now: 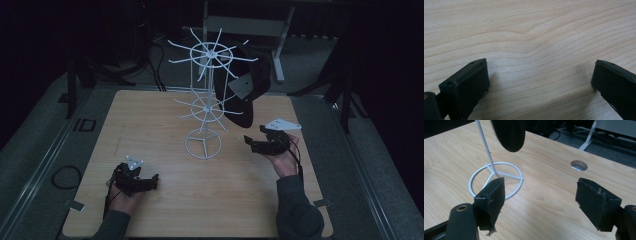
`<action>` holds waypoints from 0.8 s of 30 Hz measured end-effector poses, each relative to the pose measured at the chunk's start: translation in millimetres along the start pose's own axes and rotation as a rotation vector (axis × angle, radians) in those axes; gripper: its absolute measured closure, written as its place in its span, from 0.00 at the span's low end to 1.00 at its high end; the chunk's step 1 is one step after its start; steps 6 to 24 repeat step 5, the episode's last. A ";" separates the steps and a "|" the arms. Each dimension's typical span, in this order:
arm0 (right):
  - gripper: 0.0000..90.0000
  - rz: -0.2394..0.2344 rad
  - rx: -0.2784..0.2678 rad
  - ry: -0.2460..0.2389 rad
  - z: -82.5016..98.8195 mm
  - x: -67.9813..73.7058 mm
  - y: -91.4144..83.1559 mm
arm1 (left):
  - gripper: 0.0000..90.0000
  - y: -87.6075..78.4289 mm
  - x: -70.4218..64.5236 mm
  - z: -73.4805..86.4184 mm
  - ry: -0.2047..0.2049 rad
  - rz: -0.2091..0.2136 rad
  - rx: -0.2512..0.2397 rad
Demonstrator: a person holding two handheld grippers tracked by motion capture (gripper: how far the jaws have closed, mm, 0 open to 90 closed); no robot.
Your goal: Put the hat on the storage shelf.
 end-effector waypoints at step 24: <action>0.25 -0.005 0.017 -0.001 4.4 1.7 1.5 | 0.02 0.1 0.0 0.0 -0.001 0.000 -0.001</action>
Point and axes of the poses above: each handheld gripper's, and its own axes: y roughly forward along the jaws, z roughly out of its underside, x roughly to its left, the point moved 3 cm from there along y, roughly forward along the jaws, and after that the axes turned 14 degrees about z, right-handed, at the moved point
